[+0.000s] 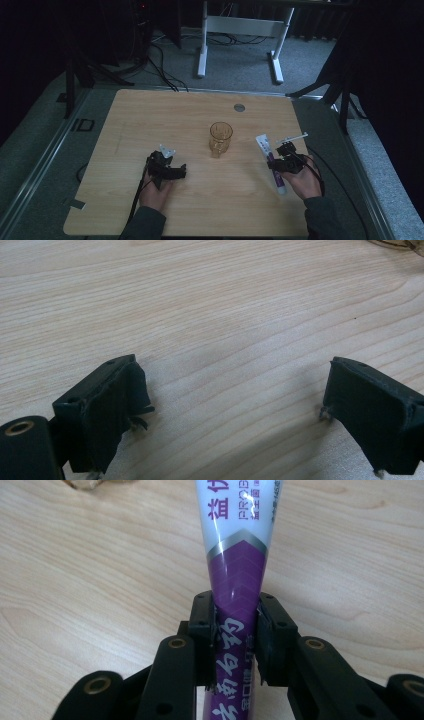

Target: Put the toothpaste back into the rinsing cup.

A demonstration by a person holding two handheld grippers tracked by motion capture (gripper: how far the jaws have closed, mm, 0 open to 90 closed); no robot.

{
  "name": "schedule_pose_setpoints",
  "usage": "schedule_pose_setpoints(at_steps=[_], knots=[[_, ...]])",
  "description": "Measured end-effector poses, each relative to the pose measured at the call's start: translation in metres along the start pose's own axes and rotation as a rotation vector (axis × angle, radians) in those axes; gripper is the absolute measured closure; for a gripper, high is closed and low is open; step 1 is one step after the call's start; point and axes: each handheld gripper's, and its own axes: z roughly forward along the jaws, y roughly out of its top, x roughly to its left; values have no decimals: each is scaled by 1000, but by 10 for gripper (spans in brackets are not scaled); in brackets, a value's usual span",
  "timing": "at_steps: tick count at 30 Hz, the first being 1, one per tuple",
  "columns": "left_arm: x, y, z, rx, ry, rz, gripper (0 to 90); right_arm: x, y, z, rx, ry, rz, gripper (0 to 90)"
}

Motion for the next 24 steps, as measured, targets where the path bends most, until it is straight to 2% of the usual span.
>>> schedule_pose_setpoints(at_steps=[12,24], knots=[[0,0,0,0,0,0,78,-1,3,-9,-93,-19,32,727],[-2,0,0,0,-3,0,78,1,7,-15,-170,-39,33,728]])
